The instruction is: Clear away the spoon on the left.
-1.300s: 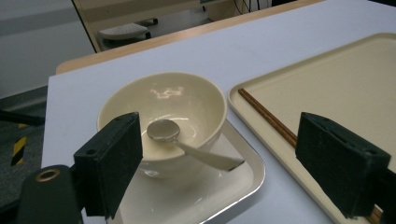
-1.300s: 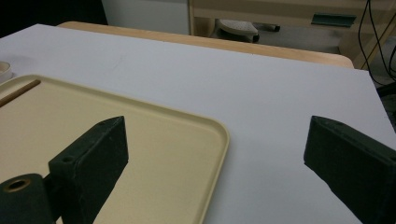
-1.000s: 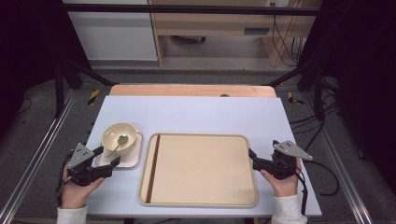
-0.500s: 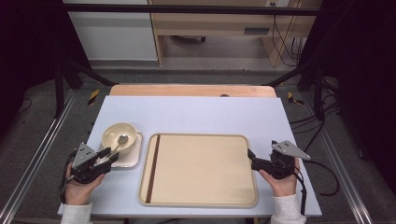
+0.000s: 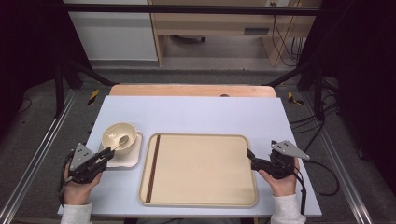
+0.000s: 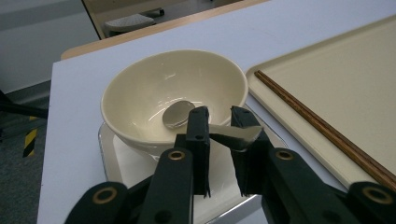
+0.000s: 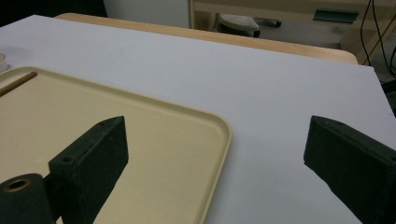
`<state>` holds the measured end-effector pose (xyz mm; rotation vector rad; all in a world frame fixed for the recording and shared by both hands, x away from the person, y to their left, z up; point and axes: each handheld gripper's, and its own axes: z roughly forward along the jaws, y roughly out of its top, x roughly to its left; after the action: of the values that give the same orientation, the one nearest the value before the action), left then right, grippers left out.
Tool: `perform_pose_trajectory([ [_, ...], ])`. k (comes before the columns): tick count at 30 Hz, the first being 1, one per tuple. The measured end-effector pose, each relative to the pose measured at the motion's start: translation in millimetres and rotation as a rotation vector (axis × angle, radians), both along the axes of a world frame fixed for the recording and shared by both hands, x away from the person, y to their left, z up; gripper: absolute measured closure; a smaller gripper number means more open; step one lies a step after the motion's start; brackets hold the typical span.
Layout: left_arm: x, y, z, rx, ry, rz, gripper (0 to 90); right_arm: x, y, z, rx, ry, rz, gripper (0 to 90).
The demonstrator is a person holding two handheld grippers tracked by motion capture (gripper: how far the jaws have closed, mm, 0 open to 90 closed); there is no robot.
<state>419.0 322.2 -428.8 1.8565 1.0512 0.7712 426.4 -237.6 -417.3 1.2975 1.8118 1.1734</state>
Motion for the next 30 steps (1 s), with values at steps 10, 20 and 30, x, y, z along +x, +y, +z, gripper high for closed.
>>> perform_pose_trajectory([
  [10,-0.9,-0.1,-0.1,0.000,0.000,0.011,84.6,0.3,0.2,-0.7,-0.001,0.006,0.002,6.8],
  [20,-3.0,0.8,2.2,-0.017,-0.011,0.020,88.1,0.3,0.2,-0.8,-0.003,0.004,0.001,6.8],
  [30,-4.9,3.3,4.5,-0.047,-0.020,0.041,88.6,0.4,0.6,-0.7,-0.002,0.004,0.002,6.8],
])
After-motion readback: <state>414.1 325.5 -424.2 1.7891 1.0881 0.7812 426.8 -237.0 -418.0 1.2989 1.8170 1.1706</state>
